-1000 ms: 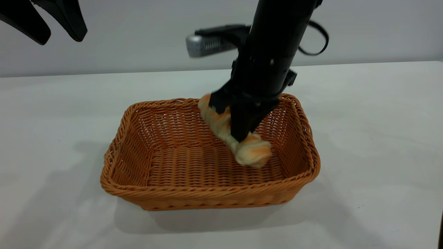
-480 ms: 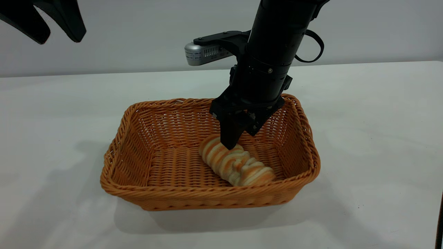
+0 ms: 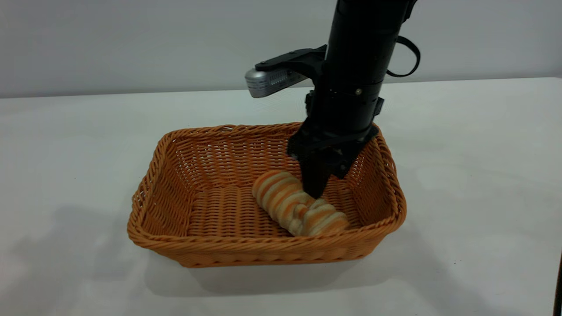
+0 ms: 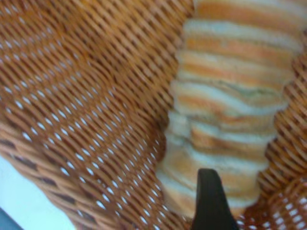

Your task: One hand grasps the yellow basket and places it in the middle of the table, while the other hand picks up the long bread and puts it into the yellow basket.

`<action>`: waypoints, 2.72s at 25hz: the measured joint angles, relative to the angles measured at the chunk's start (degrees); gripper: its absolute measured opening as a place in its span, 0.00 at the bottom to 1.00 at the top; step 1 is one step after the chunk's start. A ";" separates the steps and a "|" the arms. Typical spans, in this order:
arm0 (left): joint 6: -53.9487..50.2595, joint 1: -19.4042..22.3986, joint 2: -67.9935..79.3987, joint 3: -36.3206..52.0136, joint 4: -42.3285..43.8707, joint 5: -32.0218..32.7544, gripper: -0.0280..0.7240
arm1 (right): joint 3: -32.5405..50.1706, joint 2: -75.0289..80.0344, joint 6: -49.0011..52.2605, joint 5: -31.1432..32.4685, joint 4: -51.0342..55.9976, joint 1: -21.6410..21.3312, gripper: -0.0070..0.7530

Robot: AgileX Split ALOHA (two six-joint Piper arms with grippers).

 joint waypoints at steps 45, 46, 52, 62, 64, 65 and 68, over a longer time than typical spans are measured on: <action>-4.79 0.00 -73.63 39.76 4.06 17.46 0.79 | 16.89 -85.08 14.19 24.18 -13.14 -4.77 0.69; -4.79 0.00 -74.12 40.41 4.06 17.55 0.79 | 19.45 -88.16 14.34 24.18 -12.55 -4.77 0.69; -4.79 0.00 -75.95 41.58 4.06 17.10 0.79 | 33.85 -105.15 14.68 24.18 -11.46 -4.77 0.69; -4.79 0.00 -76.12 41.62 4.06 16.95 0.79 | 55.23 -126.24 15.33 24.23 -13.80 -4.77 0.69; -4.79 0.00 -76.12 41.62 4.06 16.95 0.79 | 57.51 -127.01 16.56 24.09 -15.17 -4.77 0.69; -4.79 0.00 -76.12 41.62 4.06 16.95 0.79 | 58.30 -127.01 17.46 23.81 -15.62 -4.77 0.69; -4.79 0.00 -76.12 41.62 4.06 16.90 0.79 | 58.90 -127.01 19.56 22.51 -16.06 -4.77 0.69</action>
